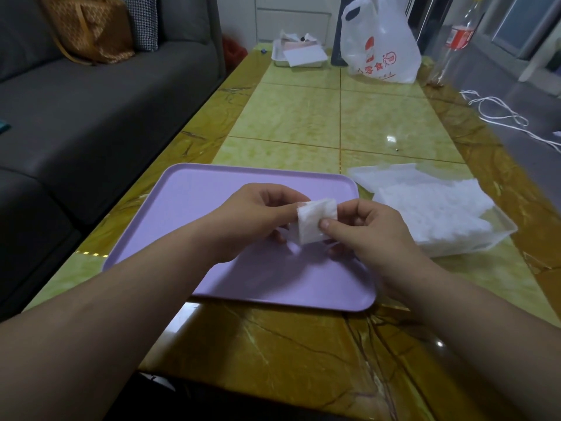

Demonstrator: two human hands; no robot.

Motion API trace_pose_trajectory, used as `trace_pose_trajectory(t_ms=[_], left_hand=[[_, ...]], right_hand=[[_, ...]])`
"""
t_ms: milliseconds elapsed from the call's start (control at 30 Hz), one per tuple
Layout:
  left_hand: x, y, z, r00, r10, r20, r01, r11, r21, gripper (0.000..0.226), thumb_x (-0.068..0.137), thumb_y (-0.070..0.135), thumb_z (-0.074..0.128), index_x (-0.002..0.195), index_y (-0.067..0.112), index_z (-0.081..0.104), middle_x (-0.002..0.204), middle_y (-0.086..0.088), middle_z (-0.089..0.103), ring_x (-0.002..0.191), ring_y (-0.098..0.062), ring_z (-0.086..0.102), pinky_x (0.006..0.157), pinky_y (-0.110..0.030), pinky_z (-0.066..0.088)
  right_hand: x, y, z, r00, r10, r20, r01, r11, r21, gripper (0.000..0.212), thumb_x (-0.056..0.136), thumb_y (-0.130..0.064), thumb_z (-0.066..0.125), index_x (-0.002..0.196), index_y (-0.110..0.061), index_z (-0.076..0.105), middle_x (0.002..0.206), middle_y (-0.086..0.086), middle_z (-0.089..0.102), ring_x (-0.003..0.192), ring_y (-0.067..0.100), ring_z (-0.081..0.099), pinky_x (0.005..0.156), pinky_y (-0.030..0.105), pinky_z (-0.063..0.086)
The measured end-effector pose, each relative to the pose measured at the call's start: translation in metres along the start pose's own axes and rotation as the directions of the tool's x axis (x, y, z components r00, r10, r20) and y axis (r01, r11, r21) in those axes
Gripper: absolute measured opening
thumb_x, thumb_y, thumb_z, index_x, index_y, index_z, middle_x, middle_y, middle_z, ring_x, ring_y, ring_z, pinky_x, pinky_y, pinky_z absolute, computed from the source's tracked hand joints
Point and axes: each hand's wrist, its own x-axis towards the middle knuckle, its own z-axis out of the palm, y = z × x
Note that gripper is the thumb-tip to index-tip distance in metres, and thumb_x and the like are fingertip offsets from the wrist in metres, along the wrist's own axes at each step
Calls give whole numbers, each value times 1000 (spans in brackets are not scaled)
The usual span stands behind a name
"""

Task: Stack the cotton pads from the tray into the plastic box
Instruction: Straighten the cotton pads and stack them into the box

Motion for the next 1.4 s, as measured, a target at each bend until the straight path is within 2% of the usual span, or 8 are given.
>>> trace_pose_trajectory(t_ms=[133, 267, 367, 533, 667, 833, 1033, 1400], left_hand=[[0, 1, 0, 999, -27, 31, 28, 999, -20, 15, 93, 16, 72, 106, 9, 77, 107, -23, 73, 87, -25, 66, 91, -61, 54], [1, 1, -1, 997, -45, 70, 46, 999, -14, 13, 96, 8, 66, 104, 9, 76, 95, -12, 71, 85, -24, 64, 77, -43, 56], [-1, 2, -2, 996, -34, 85, 37, 999, -39, 19, 97, 19, 67, 112, 10, 74, 100, -10, 73, 87, -22, 67, 77, -42, 55], [-2, -3, -1, 994, 61, 86, -89, 926, 367, 50, 72, 37, 92, 117, 27, 72, 99, 5, 76, 87, -8, 72, 75, -25, 59], [1, -6, 3, 987, 143, 67, -157, 844, 513, 23, 74, 25, 88, 94, 24, 78, 77, 3, 73, 63, -3, 62, 58, -19, 49], [1, -5, 5, 985, 154, 75, -170, 815, 554, 14, 80, 31, 81, 92, 26, 76, 66, 9, 63, 56, -2, 55, 53, -16, 41], [0, -7, 5, 980, 173, 95, -189, 678, 711, 31, 70, 39, 85, 94, 34, 66, 67, 11, 62, 58, -1, 55, 55, -23, 40], [-3, -5, 15, 971, 208, 119, -235, 728, 644, 23, 85, 24, 69, 69, 30, 54, 64, 10, 58, 58, -2, 52, 57, -21, 38]], right_hand=[[1, 1, 0, 1000, -24, -17, 23, 998, -63, 21, 83, -7, 81, 101, -11, 72, 90, 13, 76, 80, 26, 74, 72, 39, 63], [-1, -1, 0, 990, -135, 48, 142, 964, -226, 49, 85, -10, 79, 127, -28, 63, 113, -5, 69, 105, 7, 68, 95, 25, 56], [-4, -3, 1, 975, -193, 109, 217, 931, -295, 36, 91, -4, 69, 120, -25, 69, 112, -11, 73, 103, 1, 69, 93, 23, 56], [-5, 0, 1, 966, -226, 124, 257, 881, -397, 31, 87, -2, 69, 107, -25, 69, 102, -12, 72, 95, -1, 66, 82, 9, 49], [-6, 1, 1, 970, -203, 136, 240, 886, -396, 43, 85, 7, 62, 114, -24, 60, 118, -9, 66, 107, -4, 63, 87, 2, 45], [-1, 5, 11, 982, -61, 181, 101, 970, -222, 80, 76, -19, 65, 151, -33, 41, 155, -4, 46, 142, 4, 43, 118, 34, 38], [-1, 2, 24, 995, -66, 77, 86, 950, -299, 46, 107, -30, 49, 153, -29, 44, 155, -14, 46, 141, 3, 42, 122, 31, 30], [2, 3, 37, 996, -58, 64, 69, 980, -184, 39, 109, -17, 40, 145, -26, 52, 146, -11, 55, 135, 8, 51, 118, 38, 40]])
